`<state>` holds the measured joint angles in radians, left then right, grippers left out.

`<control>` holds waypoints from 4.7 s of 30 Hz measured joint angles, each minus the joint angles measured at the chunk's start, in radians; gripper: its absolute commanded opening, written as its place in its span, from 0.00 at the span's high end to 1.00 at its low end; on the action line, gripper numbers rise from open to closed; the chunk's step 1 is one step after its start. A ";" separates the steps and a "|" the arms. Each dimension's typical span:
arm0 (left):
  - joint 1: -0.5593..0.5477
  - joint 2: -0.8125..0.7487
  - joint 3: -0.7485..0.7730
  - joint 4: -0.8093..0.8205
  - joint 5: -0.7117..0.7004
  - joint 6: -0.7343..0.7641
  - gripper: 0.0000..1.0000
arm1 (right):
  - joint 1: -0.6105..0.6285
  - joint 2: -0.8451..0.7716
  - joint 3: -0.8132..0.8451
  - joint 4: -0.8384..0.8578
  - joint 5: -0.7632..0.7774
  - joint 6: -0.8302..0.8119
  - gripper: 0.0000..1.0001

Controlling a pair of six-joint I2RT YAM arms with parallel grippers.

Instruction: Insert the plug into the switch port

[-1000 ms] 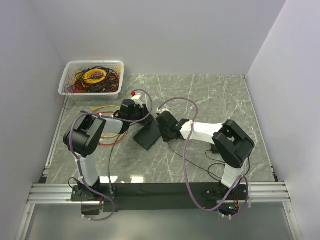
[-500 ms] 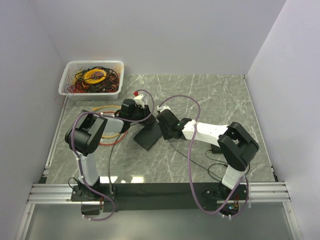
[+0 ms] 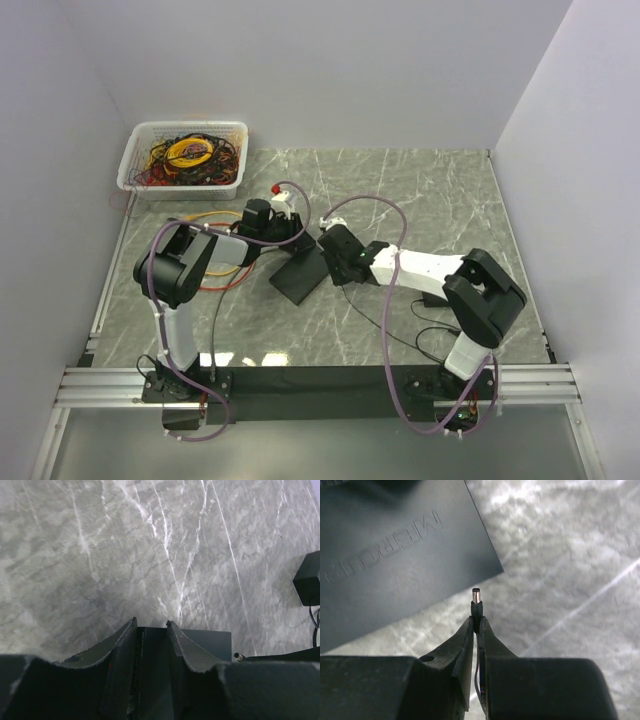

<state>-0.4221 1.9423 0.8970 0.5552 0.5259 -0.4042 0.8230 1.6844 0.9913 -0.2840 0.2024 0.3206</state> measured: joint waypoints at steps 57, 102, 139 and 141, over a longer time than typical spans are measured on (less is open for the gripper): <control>-0.059 0.018 0.037 -0.020 0.082 0.173 0.67 | 0.040 0.054 0.075 -0.179 0.072 -0.043 0.97; -0.059 0.014 0.018 0.032 0.096 0.277 0.76 | 0.053 0.042 -0.038 0.025 0.217 -0.509 1.00; -0.052 0.058 0.131 -0.049 -0.063 0.222 0.46 | 0.122 0.204 0.075 0.155 0.381 -0.493 0.79; -0.050 0.058 0.137 -0.071 -0.073 0.199 0.43 | 0.122 0.204 0.075 0.180 0.373 -0.470 0.64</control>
<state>-0.4721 1.9999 1.0336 0.4839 0.4530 -0.2050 0.9447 1.8885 1.0660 -0.1040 0.5758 -0.1493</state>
